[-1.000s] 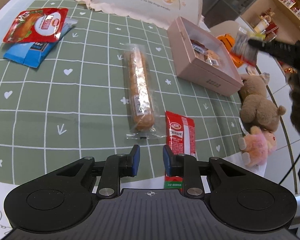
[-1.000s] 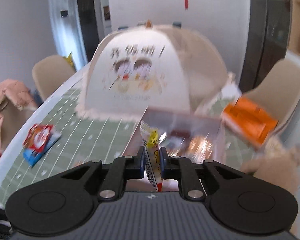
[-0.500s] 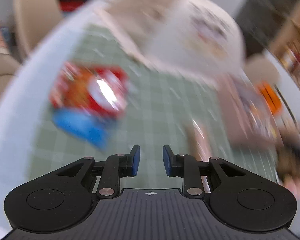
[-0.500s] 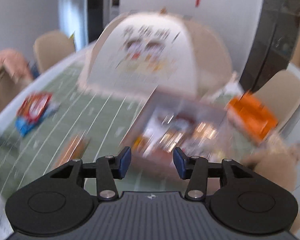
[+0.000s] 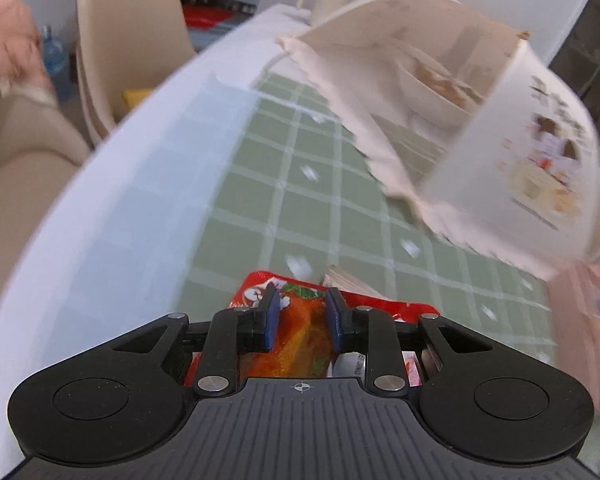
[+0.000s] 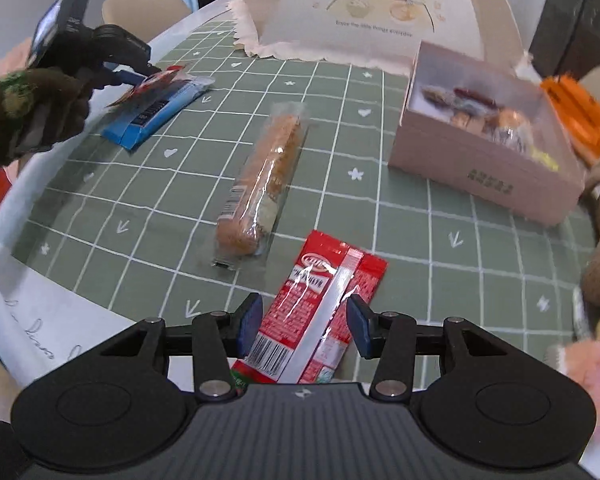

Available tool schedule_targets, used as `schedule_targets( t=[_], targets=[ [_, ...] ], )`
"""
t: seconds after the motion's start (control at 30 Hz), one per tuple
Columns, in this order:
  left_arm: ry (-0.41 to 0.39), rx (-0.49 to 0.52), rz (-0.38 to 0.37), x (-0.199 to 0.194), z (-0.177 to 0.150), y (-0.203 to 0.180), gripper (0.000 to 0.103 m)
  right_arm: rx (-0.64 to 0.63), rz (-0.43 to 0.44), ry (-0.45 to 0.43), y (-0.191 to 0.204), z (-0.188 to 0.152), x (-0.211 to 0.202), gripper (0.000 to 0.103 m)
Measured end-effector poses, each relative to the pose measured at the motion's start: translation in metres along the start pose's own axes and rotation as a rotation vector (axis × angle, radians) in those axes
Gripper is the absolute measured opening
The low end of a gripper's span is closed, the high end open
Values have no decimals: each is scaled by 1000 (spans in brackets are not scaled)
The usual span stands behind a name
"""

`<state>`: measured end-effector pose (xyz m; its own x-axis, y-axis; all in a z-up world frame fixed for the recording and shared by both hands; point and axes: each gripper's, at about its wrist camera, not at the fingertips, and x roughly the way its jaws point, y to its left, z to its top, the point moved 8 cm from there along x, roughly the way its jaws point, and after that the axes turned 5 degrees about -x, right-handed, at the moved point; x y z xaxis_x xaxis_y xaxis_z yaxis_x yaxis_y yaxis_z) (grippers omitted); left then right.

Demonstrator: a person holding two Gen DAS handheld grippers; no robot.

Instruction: Organize snacks

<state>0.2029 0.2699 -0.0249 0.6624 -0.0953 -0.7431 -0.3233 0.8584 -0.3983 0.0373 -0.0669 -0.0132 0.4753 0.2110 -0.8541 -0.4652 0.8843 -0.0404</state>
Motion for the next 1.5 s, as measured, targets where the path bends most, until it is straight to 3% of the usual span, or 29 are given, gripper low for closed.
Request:
schedule_targets(
  t=[0.2,0.3,0.37,0.5,0.6,0.7,0.8,0.87,0.97,1.07,1.27,1.37,1.47,1.5],
  targets=[
    [94,-71,-163,-44,-85,-23,28,-25,64,-39,18,29,13,46],
    [140,-149,-246,-67,-112,-23,28,-76,150,-100,39,51,11,46],
    [101,-160,-219,-87,-116,-15,28,-144,187,-140,57,65,11,47],
    [68,-94,-65,-115,-113,9,28,-258,246,-168,90,87,25,54],
    [56,-27,39,-134,-116,22,28,-243,333,-62,113,91,51,55],
    [53,-1,98,-147,-119,36,29,-194,343,14,133,81,64,57],
    [50,-18,106,-151,-121,42,29,-253,274,-21,155,71,65,69],
    [54,-23,108,-149,-120,42,29,-358,215,-44,172,61,63,75],
    [58,-11,99,-148,-120,36,29,-516,125,-96,186,47,59,77],
    [62,9,87,-146,-121,27,29,-534,146,-101,181,38,53,77],
    [88,31,57,-137,-126,8,29,-444,226,-88,154,27,53,80],
    [108,46,52,-133,-132,0,29,-400,233,-117,143,27,43,65],
    [123,56,52,-129,-136,-6,28,-351,238,-132,130,27,31,57],
    [129,59,51,-128,-138,-9,28,-332,234,-136,124,27,27,47]
  ],
)
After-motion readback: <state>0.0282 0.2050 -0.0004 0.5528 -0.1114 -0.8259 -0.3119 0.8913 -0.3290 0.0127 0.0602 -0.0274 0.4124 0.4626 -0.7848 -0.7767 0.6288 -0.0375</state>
